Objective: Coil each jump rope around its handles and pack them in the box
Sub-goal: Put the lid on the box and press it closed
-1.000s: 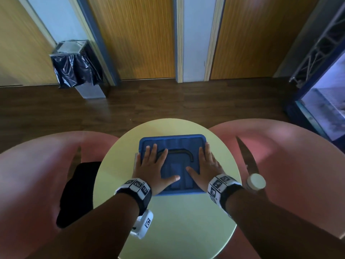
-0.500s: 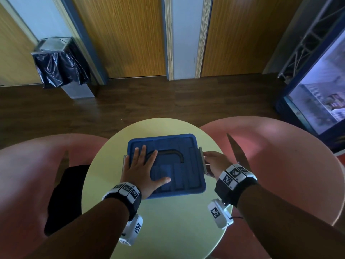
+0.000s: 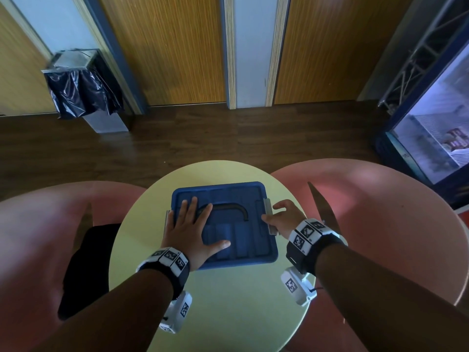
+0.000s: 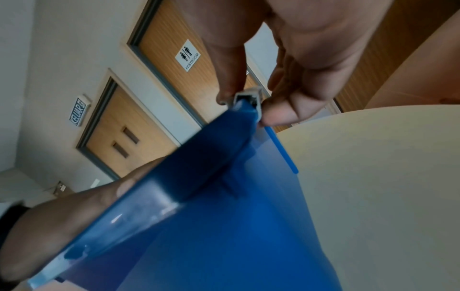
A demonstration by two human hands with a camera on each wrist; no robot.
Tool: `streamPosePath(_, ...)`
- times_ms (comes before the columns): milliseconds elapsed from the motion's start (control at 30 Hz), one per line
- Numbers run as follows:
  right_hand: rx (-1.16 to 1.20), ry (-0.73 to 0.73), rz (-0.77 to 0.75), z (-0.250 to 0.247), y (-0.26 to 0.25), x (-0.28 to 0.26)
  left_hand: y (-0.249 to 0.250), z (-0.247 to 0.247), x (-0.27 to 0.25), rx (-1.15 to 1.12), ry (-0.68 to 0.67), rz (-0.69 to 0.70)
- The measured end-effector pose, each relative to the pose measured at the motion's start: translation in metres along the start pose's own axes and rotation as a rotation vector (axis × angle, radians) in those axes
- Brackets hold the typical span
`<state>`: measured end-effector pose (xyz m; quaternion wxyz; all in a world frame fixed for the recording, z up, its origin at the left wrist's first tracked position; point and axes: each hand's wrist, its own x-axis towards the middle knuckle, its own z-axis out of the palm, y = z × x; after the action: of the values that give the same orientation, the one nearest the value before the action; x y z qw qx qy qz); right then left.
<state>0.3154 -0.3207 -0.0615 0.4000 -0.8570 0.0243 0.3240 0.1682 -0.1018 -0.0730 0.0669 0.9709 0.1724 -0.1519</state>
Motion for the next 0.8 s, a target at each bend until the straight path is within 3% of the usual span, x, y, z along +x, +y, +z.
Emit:
streamPosePath(200, -0.116, 0.053, 0.001, 0.017, -0.012, -0.008, 0.001, -0.002, -0.002, -0.008, 0.0, 0.007)
streamPosePath(233, -0.168, 0.082, -0.041, 0.022, -0.014, -0.01, 0.001, -0.002, -0.001, -0.009, 0.002, 0.009)
streamPosePath(367, -0.749, 0.122, -0.398, 0.046, -0.017, -0.021, 0.001, -0.001, -0.003, -0.058, 0.041, 0.003)
streamPosePath(433, -0.902, 0.076, -0.471, 0.057, -0.014, -0.021, -0.001, -0.001, -0.006, -0.169, 0.133, -0.092)
streamPosePath(500, -0.962, 0.069, -0.466, 0.063, -0.01, -0.018, -0.004, -0.001, -0.008, -0.318, 0.24, -0.299)
streamPosePath(600, -1.0, 0.103, -0.476, 0.064, -0.007, -0.017, -0.012, -0.007, -0.006, -0.685, 0.215, -0.605)
streamPosePath(667, -1.007, 0.121, -0.488, 0.065, -0.007, -0.016, -0.02, -0.01, -0.003, -0.93, 0.204, -0.672)
streamPosePath(800, -1.018, 0.124, -0.488, 0.066, -0.008, -0.015, -0.032, -0.01, -0.004, -0.962, 0.323, -0.66)
